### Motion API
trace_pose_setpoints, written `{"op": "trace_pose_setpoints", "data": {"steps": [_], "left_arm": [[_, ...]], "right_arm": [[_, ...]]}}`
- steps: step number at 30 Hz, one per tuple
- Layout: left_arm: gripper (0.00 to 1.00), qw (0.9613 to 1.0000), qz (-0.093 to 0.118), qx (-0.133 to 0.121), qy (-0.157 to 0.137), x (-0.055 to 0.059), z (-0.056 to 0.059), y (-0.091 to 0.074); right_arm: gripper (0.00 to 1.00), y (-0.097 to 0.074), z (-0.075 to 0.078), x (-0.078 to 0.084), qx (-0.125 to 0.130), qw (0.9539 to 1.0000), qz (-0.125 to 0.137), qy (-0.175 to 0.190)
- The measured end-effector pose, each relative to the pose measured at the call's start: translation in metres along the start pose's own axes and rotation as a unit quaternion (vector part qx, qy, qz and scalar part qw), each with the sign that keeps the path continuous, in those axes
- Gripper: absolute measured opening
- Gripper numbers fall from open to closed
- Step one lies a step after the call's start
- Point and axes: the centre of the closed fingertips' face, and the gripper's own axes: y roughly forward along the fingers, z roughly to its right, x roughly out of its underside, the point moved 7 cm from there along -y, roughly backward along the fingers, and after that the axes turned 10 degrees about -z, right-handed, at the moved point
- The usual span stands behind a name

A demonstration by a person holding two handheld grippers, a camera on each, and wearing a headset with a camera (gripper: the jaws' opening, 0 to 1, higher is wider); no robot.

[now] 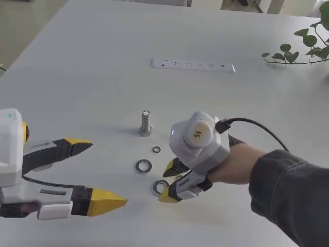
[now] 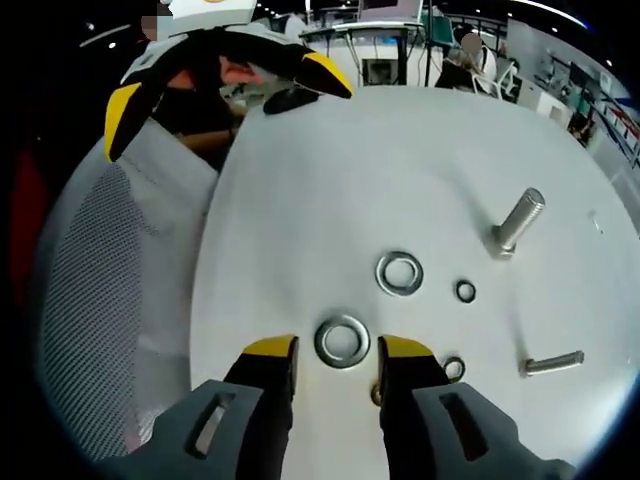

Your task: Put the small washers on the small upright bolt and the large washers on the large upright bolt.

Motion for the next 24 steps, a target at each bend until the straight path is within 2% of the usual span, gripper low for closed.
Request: {"op": "trace_pose_setpoints", "data": {"steps": [5,21,23,24], "left_arm": [[0.91,1.0000,0.001,0.001,-0.002,0.0001,-0.0006,0.0002],[0.91,1.0000,0.004,0.000,-0.002,0.0015,-0.0018,-0.0017],[0.91,1.0000,0.004,0.000,-0.002,0.0014,-0.0020,-0.0016],[0.91,1.0000,0.005,0.000,-0.002,0.0013,-0.0021,-0.0016]], "right_arm": [[0.32,0.0028,0.0000,-0.0010,0.004,0.9999,-0.011,-0.009],[0.25,0.0047,0.0025,-0.0031,0.015,0.9995,-0.023,-0.014],[0.19,0.0047,0.0028,-0.0026,0.015,0.9995,-0.024,-0.012],[0.08,0.0037,0.0066,0.0014,0.036,0.9979,-0.045,-0.029]]}}
